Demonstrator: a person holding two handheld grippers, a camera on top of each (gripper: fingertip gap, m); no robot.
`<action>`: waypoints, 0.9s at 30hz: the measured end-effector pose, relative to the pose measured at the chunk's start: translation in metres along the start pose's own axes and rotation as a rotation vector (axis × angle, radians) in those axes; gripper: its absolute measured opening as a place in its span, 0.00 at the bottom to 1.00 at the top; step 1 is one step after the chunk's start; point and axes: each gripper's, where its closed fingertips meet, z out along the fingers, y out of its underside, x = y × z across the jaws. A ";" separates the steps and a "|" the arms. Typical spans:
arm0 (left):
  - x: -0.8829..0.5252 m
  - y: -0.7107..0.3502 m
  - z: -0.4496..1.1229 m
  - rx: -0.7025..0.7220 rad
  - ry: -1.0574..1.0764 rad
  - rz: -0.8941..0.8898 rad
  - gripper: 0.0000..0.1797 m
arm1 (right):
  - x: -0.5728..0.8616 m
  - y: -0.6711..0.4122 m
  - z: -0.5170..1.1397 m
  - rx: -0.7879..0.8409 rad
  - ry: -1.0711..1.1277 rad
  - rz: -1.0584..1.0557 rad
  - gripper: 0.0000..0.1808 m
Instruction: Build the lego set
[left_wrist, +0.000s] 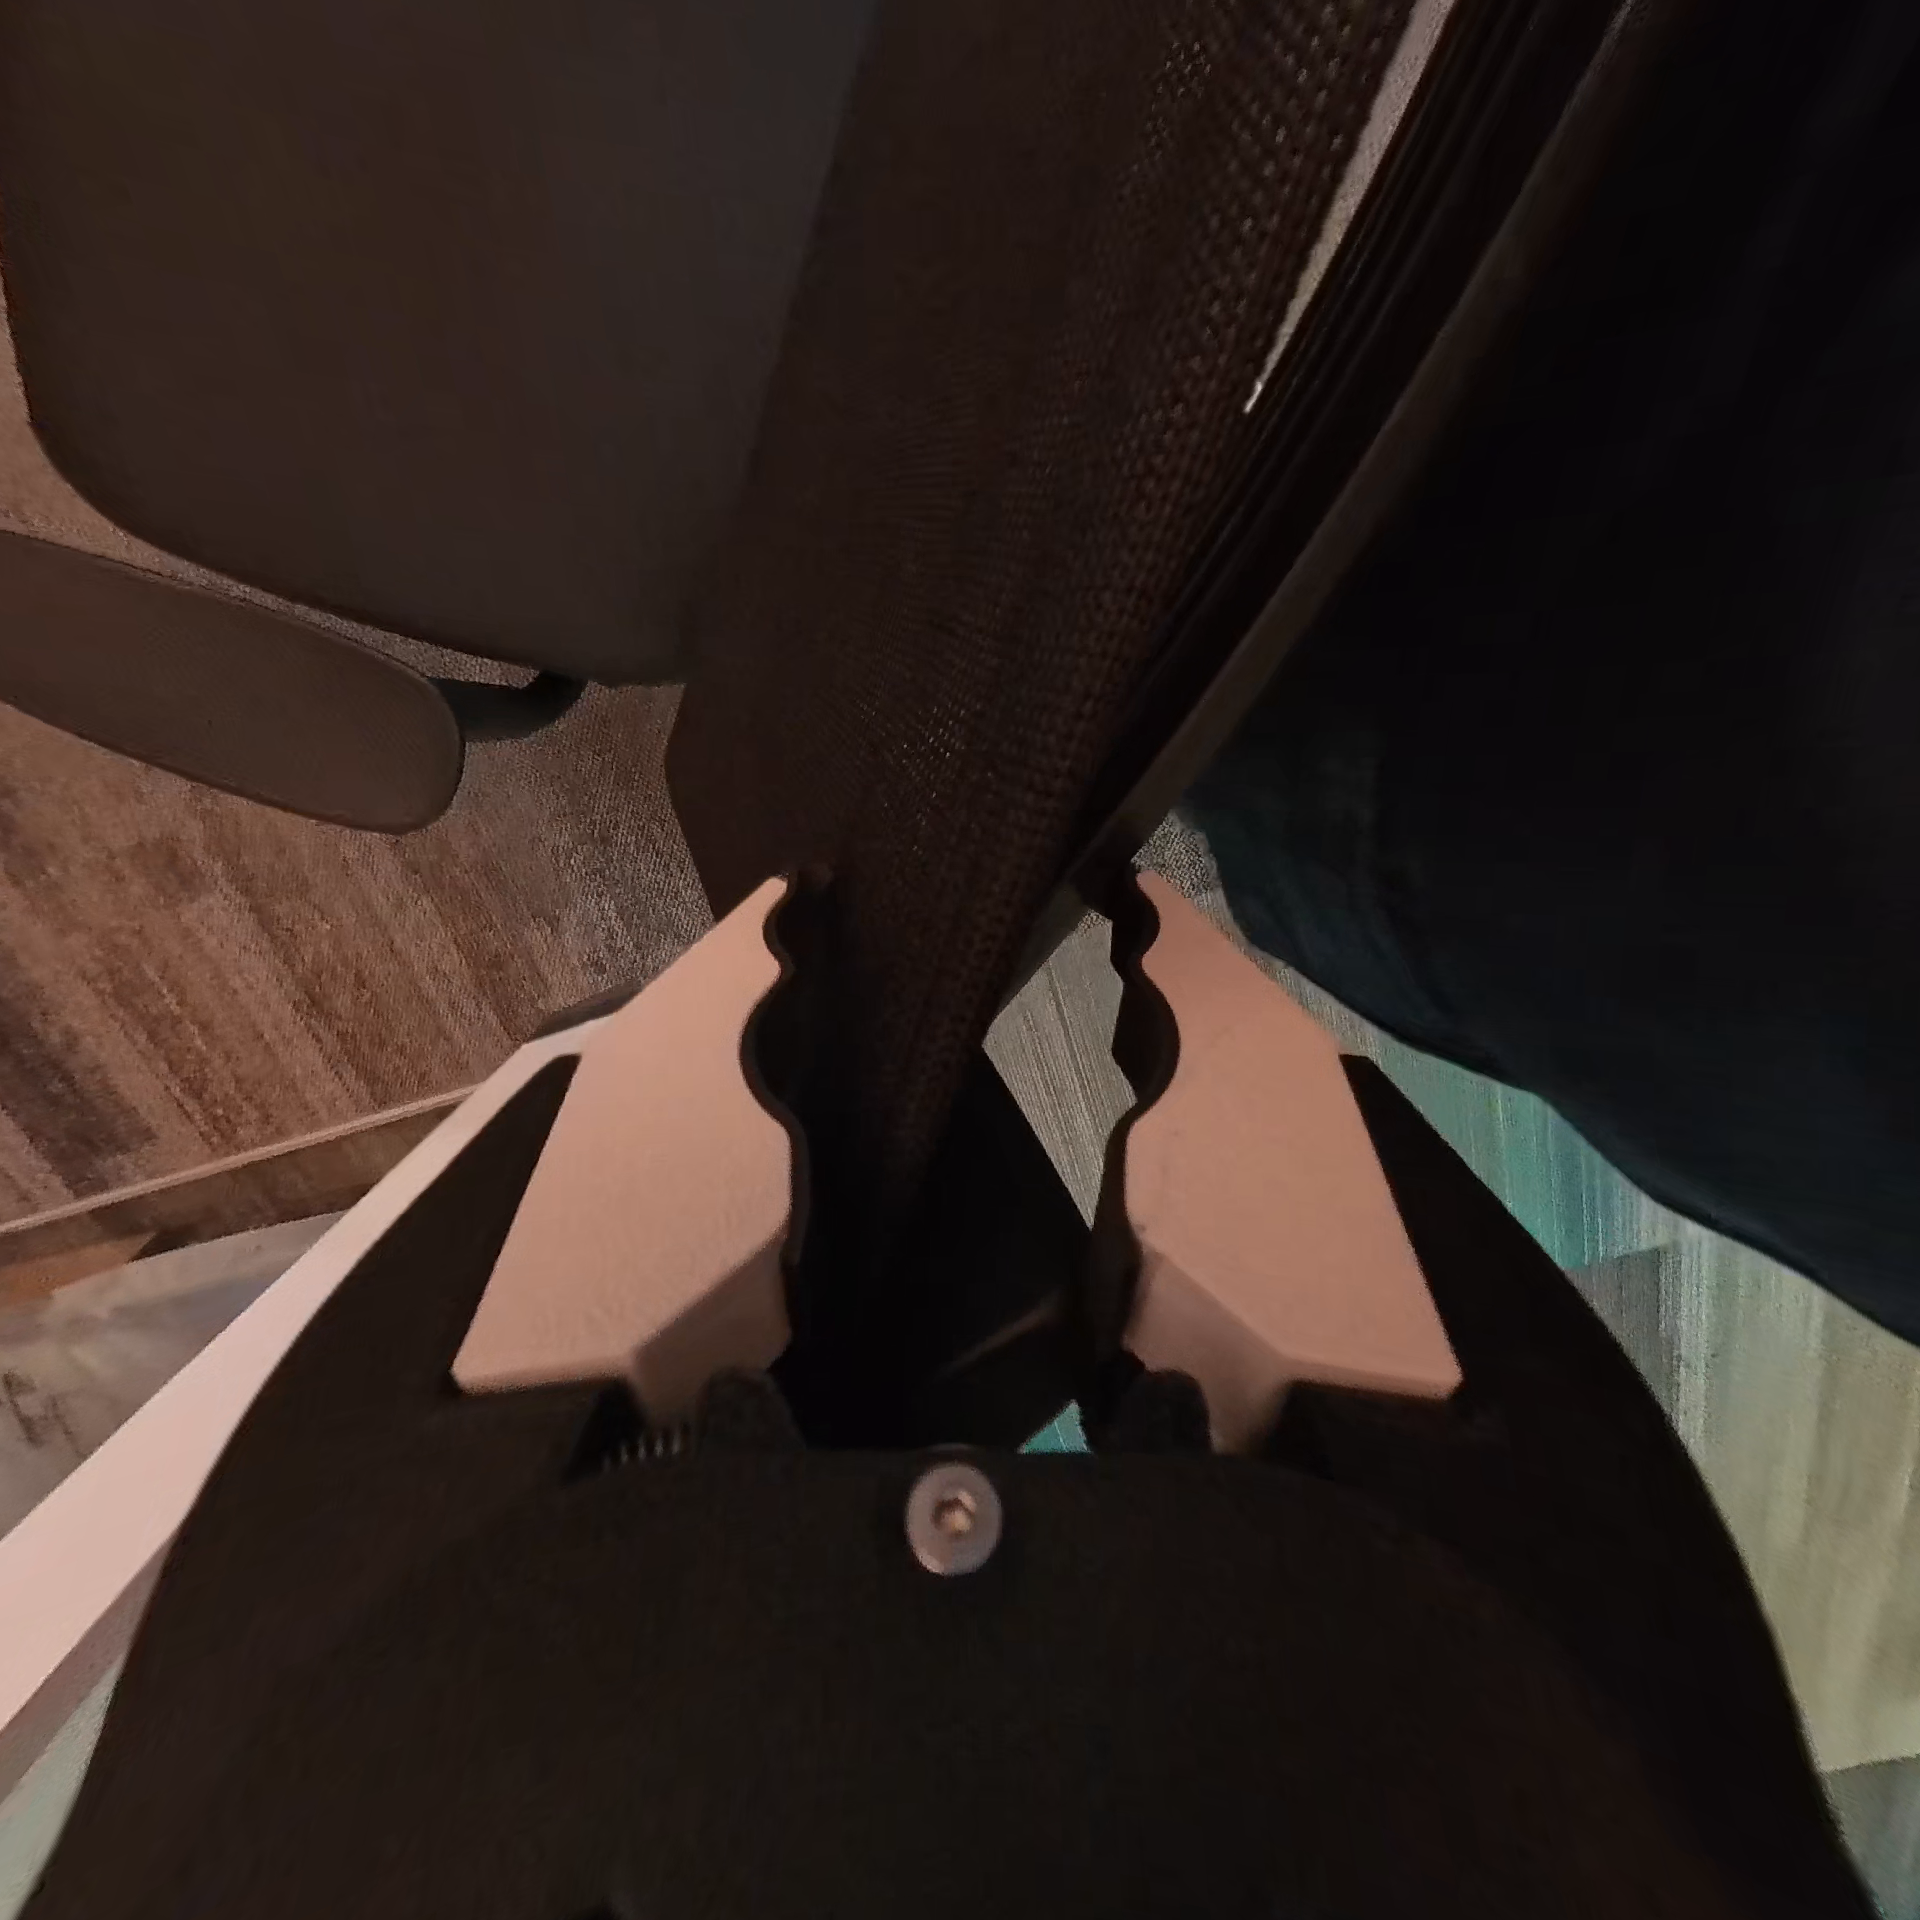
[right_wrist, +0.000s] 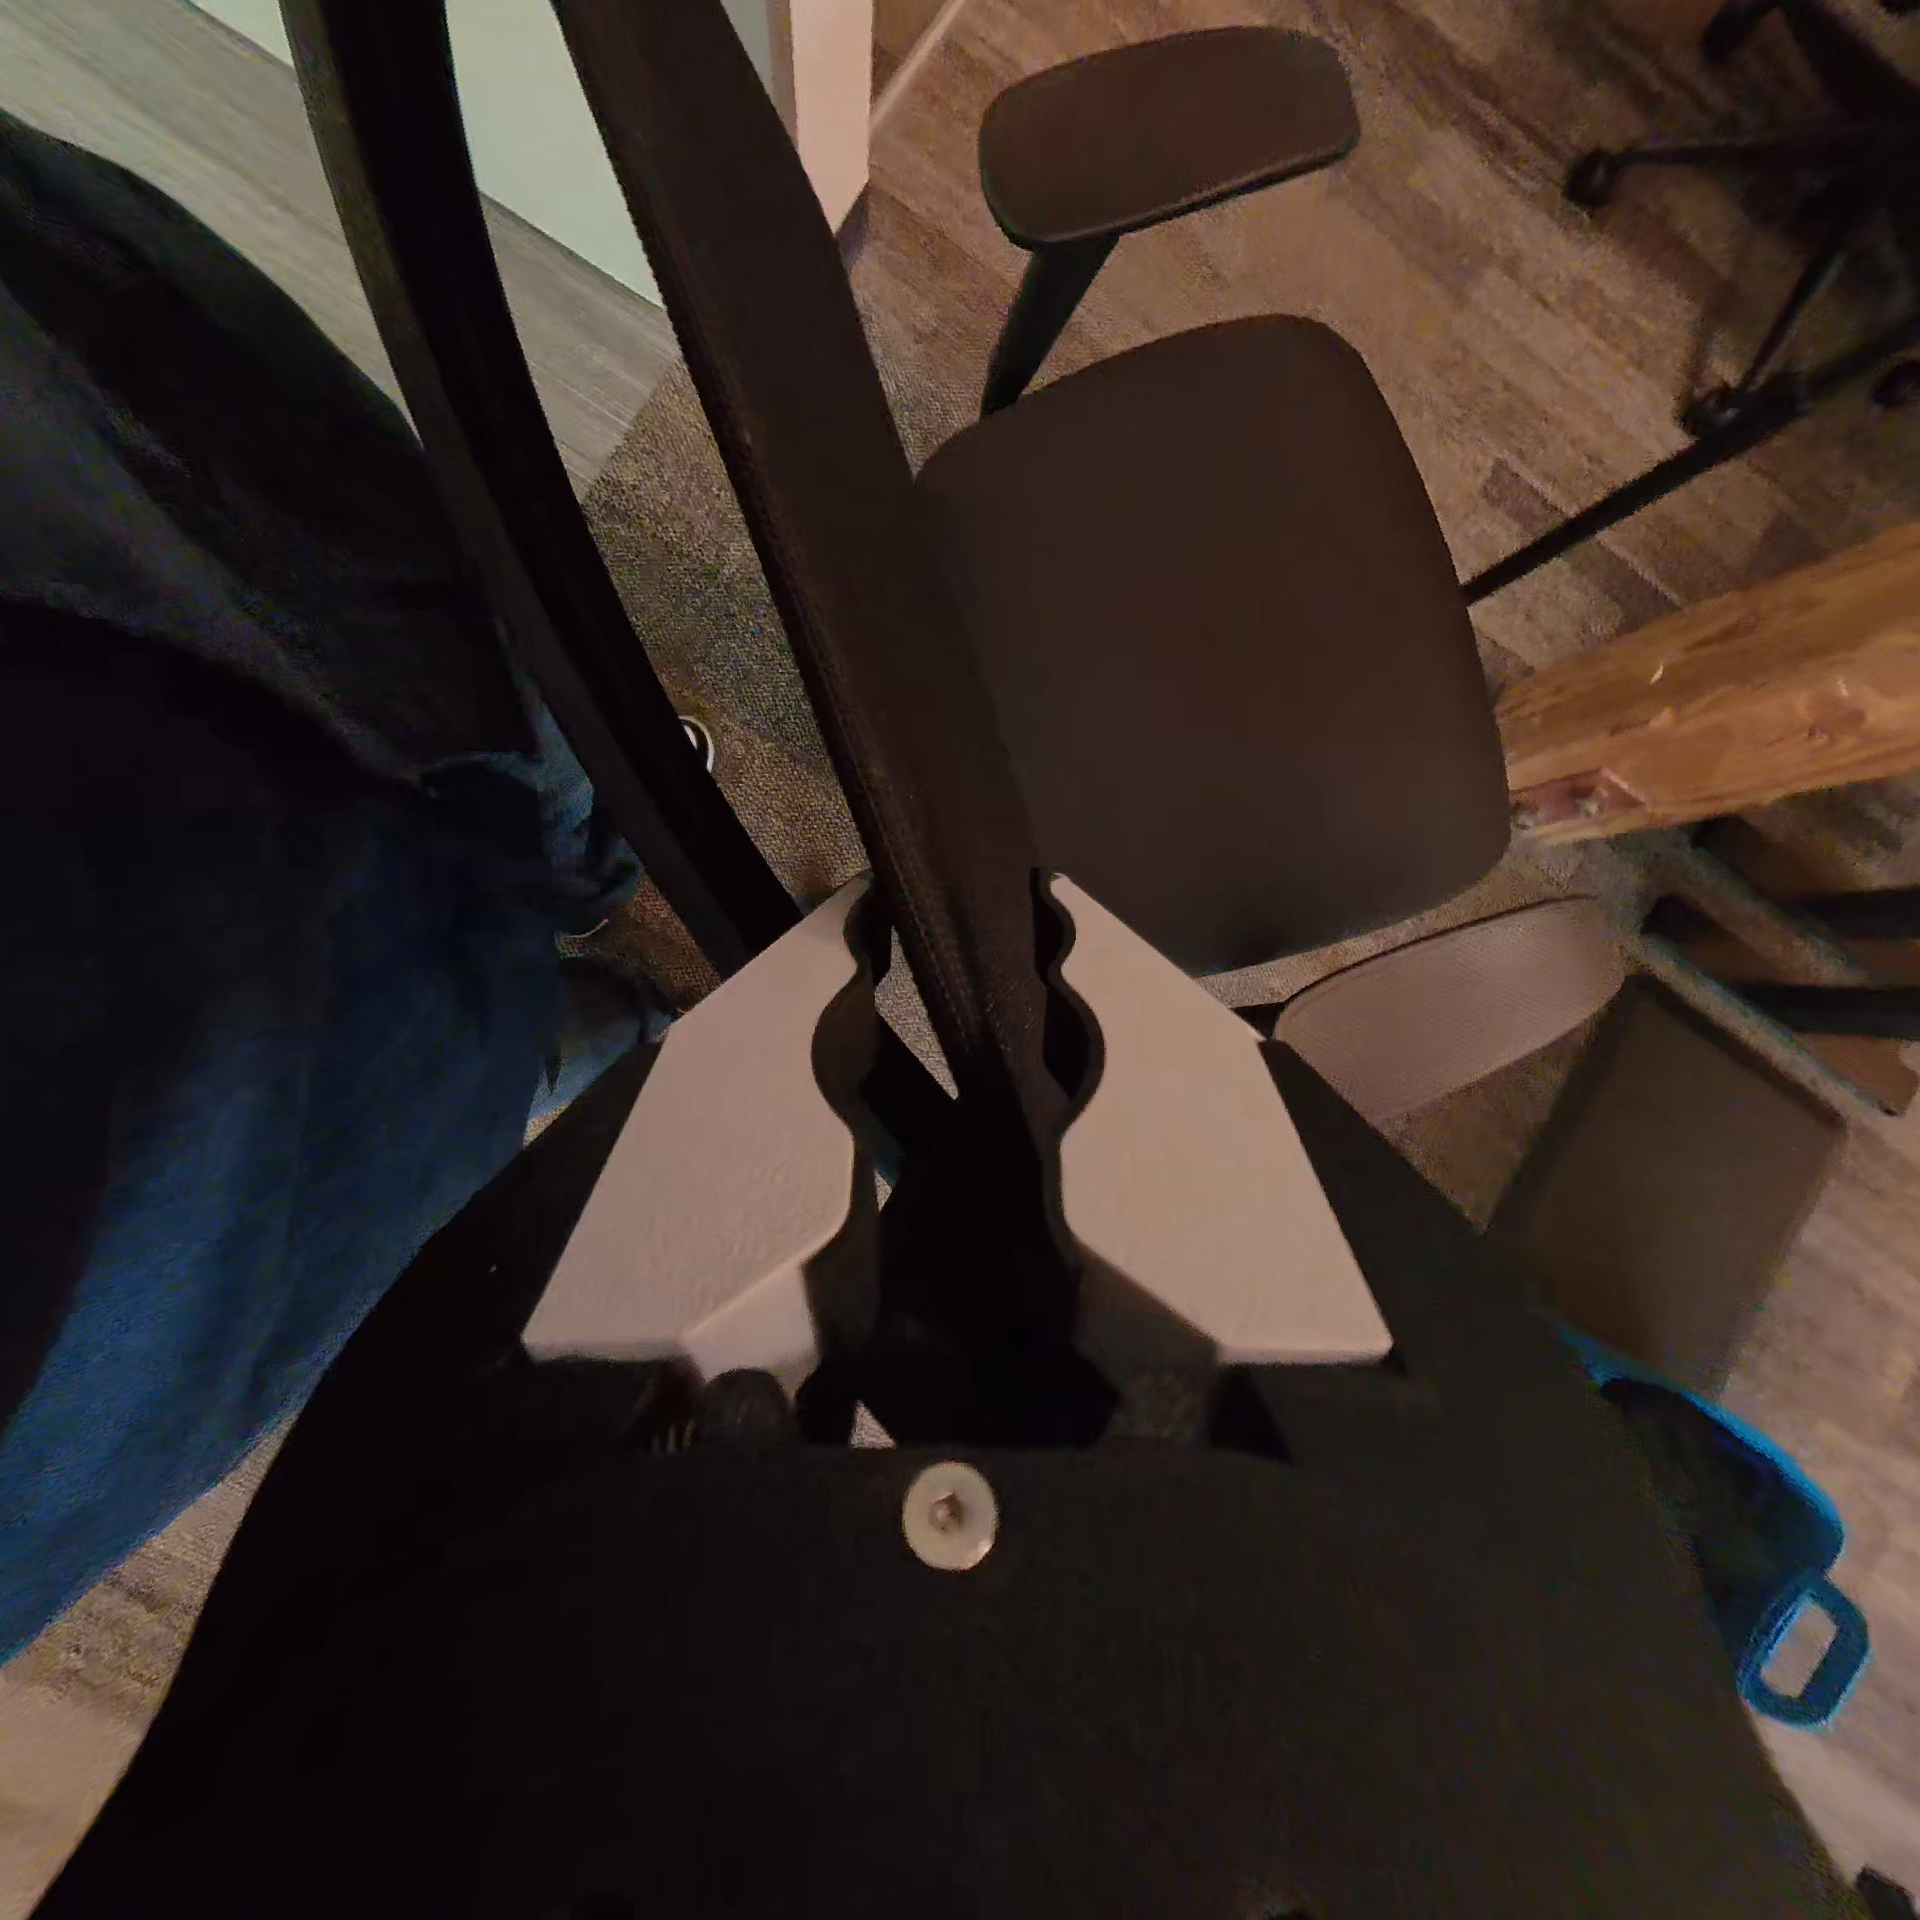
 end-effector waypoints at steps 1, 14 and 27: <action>-0.005 0.005 -0.001 0.002 -0.005 -0.009 0.31 | 0.002 -0.007 0.005 -0.001 -0.010 -0.015 0.14; -0.099 0.082 -0.023 0.005 -0.013 -0.078 0.32 | 0.032 -0.109 0.079 -0.013 -0.024 -0.065 0.14; -0.194 0.149 -0.042 0.009 -0.030 -0.090 0.33 | 0.062 -0.201 0.145 -0.026 -0.007 -0.077 0.14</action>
